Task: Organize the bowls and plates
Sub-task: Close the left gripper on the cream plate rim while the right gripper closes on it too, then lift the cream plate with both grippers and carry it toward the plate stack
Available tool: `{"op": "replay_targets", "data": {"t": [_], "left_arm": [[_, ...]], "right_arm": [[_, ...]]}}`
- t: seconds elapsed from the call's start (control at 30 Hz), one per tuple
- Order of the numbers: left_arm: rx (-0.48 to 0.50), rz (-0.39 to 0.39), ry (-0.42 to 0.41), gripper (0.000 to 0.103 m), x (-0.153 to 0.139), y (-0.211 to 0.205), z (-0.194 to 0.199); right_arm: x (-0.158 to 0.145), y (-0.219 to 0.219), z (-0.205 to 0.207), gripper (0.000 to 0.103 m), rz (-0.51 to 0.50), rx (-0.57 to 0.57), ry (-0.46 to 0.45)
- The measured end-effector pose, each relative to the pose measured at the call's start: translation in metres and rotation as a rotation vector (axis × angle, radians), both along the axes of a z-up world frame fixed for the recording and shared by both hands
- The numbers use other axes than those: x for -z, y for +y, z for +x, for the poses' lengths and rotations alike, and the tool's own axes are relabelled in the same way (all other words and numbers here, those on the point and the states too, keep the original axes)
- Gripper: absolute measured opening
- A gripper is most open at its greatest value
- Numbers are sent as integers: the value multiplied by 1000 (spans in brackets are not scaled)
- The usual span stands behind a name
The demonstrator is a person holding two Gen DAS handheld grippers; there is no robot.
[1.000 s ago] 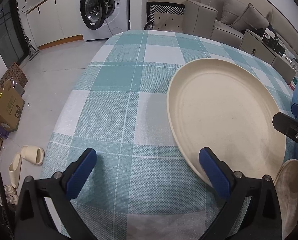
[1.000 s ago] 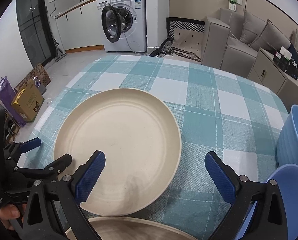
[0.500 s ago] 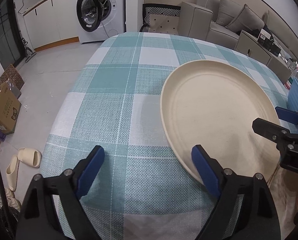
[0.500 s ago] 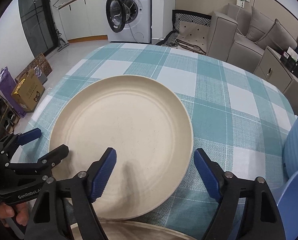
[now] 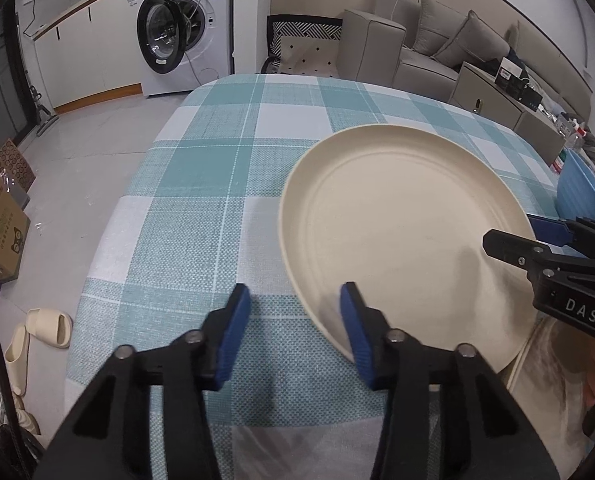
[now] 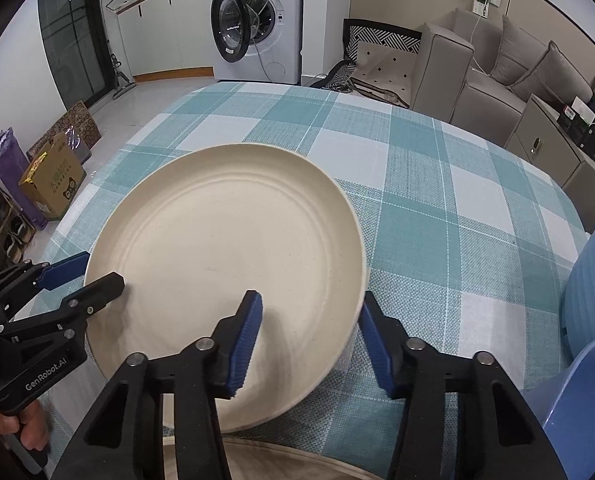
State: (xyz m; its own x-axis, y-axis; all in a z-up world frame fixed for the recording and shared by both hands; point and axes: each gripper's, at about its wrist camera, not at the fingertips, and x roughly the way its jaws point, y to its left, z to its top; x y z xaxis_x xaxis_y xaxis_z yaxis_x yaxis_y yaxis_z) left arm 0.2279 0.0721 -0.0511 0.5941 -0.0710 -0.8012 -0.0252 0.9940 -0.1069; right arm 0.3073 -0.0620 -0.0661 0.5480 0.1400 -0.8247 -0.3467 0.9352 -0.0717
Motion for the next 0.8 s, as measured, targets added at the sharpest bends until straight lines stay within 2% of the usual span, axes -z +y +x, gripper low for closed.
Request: {"op": "replay_targets", "data": {"t": [0.07,0.13,0.27,0.8], "left_arm": [[15,-13,-1,25,0,-2,0],[24,-19,-3,21,-1,-3,-1],[22,-24,-4,21,-1,-3,-1],[-3,-20,-30,21,-8,-2,-5]], "right_arm": [[-1,0,-1,37,-4,0,-8],[0,-1,-1,34,-12,2,-13],[-1,-3,-2,30,-7,6,-17],[-12,-8,-13,30,43,3,-51]]}}
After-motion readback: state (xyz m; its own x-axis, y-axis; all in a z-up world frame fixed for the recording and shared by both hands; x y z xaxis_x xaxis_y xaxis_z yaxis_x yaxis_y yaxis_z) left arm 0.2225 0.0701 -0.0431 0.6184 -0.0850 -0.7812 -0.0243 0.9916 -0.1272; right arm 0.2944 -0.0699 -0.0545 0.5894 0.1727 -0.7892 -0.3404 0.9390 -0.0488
